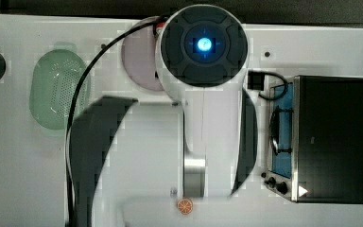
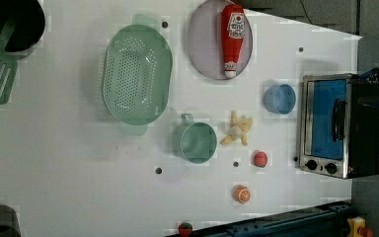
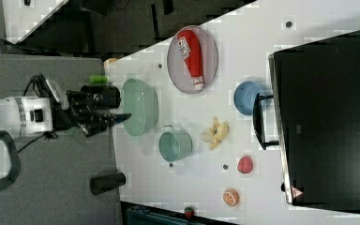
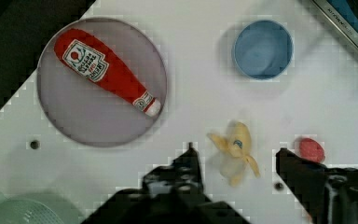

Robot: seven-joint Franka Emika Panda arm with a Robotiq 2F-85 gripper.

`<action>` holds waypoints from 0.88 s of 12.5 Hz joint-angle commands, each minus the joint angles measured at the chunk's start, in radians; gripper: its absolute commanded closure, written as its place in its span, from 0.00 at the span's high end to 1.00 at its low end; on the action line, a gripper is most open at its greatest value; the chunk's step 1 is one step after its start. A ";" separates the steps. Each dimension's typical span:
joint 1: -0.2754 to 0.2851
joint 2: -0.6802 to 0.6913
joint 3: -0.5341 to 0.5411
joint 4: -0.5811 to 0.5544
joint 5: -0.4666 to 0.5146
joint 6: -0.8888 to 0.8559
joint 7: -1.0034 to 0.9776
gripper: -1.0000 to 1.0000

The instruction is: Pick banana from table and place on oven.

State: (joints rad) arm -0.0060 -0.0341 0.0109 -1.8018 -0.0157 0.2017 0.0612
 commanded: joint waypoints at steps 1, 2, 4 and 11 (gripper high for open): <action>-0.100 -0.427 0.058 -0.287 0.031 -0.152 -0.075 0.79; -0.100 -0.427 0.058 -0.287 0.031 -0.152 -0.075 0.90; -0.100 -0.424 0.058 -0.290 0.031 -0.151 -0.075 1.00; -0.097 -0.255 0.070 -0.387 0.030 0.080 -0.075 1.00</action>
State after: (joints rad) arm -0.0858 -0.3411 0.0870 -2.1367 0.0184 0.2822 0.0133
